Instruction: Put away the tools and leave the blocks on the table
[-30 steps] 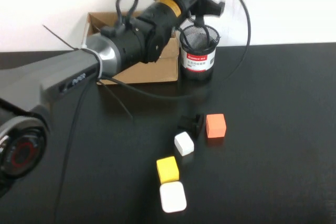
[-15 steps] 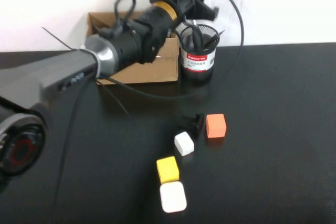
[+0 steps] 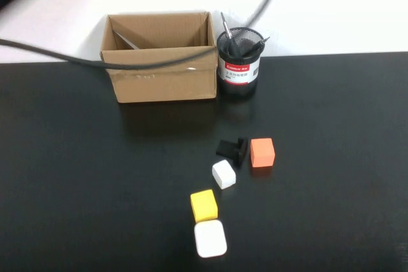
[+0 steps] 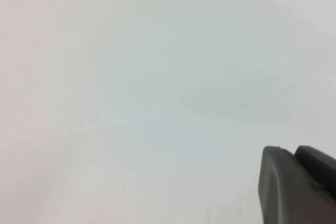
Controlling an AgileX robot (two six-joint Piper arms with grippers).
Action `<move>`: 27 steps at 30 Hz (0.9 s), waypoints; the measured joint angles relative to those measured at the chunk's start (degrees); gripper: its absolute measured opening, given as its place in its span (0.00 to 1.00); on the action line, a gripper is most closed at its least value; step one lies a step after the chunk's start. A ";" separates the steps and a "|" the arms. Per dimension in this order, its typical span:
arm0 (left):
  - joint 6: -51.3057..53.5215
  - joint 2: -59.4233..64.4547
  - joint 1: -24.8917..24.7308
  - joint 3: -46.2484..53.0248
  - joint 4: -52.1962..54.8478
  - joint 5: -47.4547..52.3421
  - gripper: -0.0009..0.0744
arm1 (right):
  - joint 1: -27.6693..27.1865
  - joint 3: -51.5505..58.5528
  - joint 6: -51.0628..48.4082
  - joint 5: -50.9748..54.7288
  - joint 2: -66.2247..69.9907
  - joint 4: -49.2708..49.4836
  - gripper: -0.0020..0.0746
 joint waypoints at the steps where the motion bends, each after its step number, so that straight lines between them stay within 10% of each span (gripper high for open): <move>1: 0.33 -2.38 0.00 0.00 0.09 2.51 0.03 | 0.00 0.00 0.00 0.00 0.00 0.00 0.02; 8: 1.21 -22.34 0.00 5.09 4.14 16.52 0.01 | 0.00 0.00 0.00 0.00 0.00 0.00 0.02; 27: -11.03 -93.05 0.00 62.60 11.87 18.58 0.01 | 0.00 0.00 0.00 0.00 0.00 0.00 0.02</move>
